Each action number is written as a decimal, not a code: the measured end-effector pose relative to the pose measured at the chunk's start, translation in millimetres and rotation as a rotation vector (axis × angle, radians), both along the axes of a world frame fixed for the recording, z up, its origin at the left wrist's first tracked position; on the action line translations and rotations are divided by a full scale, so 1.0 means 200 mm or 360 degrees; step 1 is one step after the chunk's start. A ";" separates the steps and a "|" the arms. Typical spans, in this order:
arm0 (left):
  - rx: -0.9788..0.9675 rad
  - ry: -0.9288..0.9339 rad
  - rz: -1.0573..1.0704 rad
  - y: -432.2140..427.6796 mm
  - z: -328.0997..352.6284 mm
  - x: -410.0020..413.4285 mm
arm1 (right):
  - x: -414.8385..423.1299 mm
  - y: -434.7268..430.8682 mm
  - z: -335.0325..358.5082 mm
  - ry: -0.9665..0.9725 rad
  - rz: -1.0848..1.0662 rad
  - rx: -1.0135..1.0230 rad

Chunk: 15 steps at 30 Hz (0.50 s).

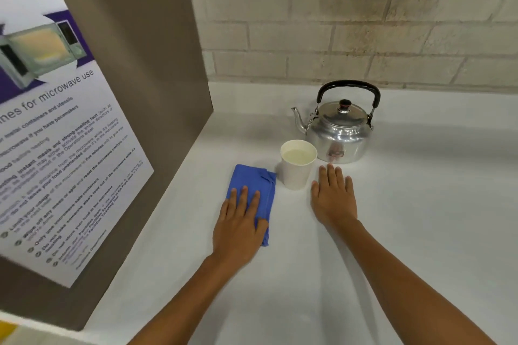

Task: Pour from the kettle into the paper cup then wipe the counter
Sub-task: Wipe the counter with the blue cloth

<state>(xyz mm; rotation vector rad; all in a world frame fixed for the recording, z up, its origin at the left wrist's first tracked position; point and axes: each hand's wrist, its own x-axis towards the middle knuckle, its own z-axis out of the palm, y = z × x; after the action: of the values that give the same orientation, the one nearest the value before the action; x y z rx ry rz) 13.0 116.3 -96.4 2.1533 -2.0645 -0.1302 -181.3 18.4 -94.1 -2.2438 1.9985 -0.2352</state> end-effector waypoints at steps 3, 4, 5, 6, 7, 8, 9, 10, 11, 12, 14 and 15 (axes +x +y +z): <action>0.0033 -0.0011 0.0020 0.00 0.04 0.05 | -0.01 0.00 0.00 -0.0006 0.0005 0.0000; 0.0039 -0.0012 0.0046 0.02 0.04 0.08 | -0.01 0.01 0.00 -0.0013 0.0005 -0.0005; 0.0042 -0.0014 0.0068 0.04 0.04 0.10 | -0.01 0.01 0.00 -0.0018 0.0006 -0.0001; 0.0047 -0.0007 0.0088 0.08 0.03 0.11 | 0.00 0.01 0.00 -0.0019 0.0006 0.0010; 0.0048 -0.0005 0.0096 0.13 0.02 0.10 | 0.00 0.01 0.01 -0.0016 0.0005 0.0019; 0.0030 -0.0042 0.0079 0.17 0.01 0.06 | 0.00 0.01 0.01 -0.0011 0.0003 0.0023; -0.0021 -0.0085 0.0030 0.21 0.02 0.01 | 0.00 0.01 0.01 -0.0008 0.0002 0.0020; -0.0047 -0.0086 -0.0026 0.25 0.03 -0.05 | 0.00 0.01 0.01 -0.0006 0.0001 0.0015; -0.0061 -0.0078 -0.0064 0.26 0.05 -0.11 | 0.00 0.01 0.01 -0.0007 0.0000 0.0011; -0.0097 -0.0094 -0.0102 0.25 0.06 -0.14 | 0.00 0.01 0.01 -0.0008 0.0000 0.0011; -0.0094 -0.0042 -0.0155 0.22 0.07 -0.13 | 0.00 0.01 0.00 -0.0001 0.0006 0.0010; -0.0030 0.0009 -0.0127 0.21 0.06 -0.09 | 0.00 0.01 0.00 0.0001 0.0008 0.0005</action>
<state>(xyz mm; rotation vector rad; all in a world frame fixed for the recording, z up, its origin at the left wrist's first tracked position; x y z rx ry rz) -4.8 159.1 -84.0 2.0584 -2.1406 -0.1256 -182.0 19.7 -93.3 -2.2471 1.9915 -0.2309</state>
